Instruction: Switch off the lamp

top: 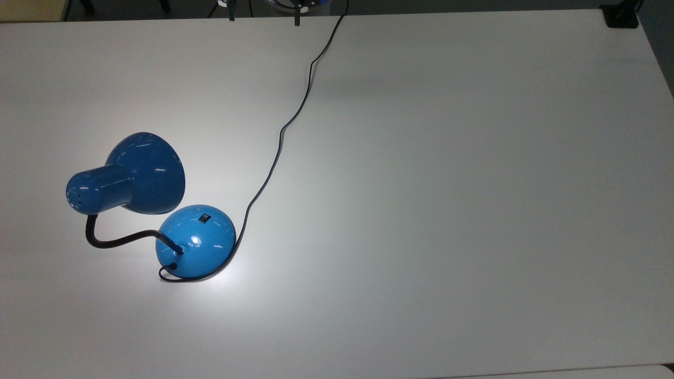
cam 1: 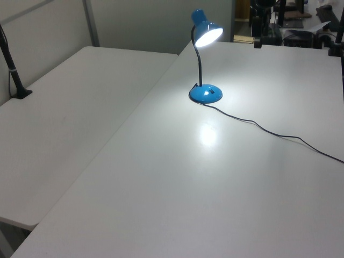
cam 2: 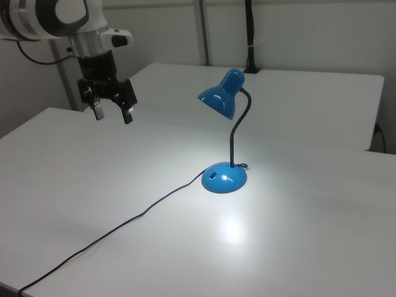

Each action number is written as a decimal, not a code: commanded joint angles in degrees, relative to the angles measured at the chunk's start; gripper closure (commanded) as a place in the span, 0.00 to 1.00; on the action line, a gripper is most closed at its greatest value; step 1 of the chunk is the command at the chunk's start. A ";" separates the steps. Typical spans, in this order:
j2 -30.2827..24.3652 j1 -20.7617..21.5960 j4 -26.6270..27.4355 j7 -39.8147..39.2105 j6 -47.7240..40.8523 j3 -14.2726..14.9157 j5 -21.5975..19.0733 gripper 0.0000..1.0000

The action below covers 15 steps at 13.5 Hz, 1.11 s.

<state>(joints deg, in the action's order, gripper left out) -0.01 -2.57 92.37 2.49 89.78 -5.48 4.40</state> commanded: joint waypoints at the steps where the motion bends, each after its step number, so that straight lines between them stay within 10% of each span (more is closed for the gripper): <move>1: -1.13 0.64 0.53 -0.37 0.31 0.99 -1.15 0.00; 15: -0.17 0.64 0.62 -0.65 0.75 0.64 -1.32 0.00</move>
<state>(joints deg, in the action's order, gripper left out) 0.21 -2.57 92.35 2.47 89.78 -5.46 4.40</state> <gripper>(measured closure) 0.000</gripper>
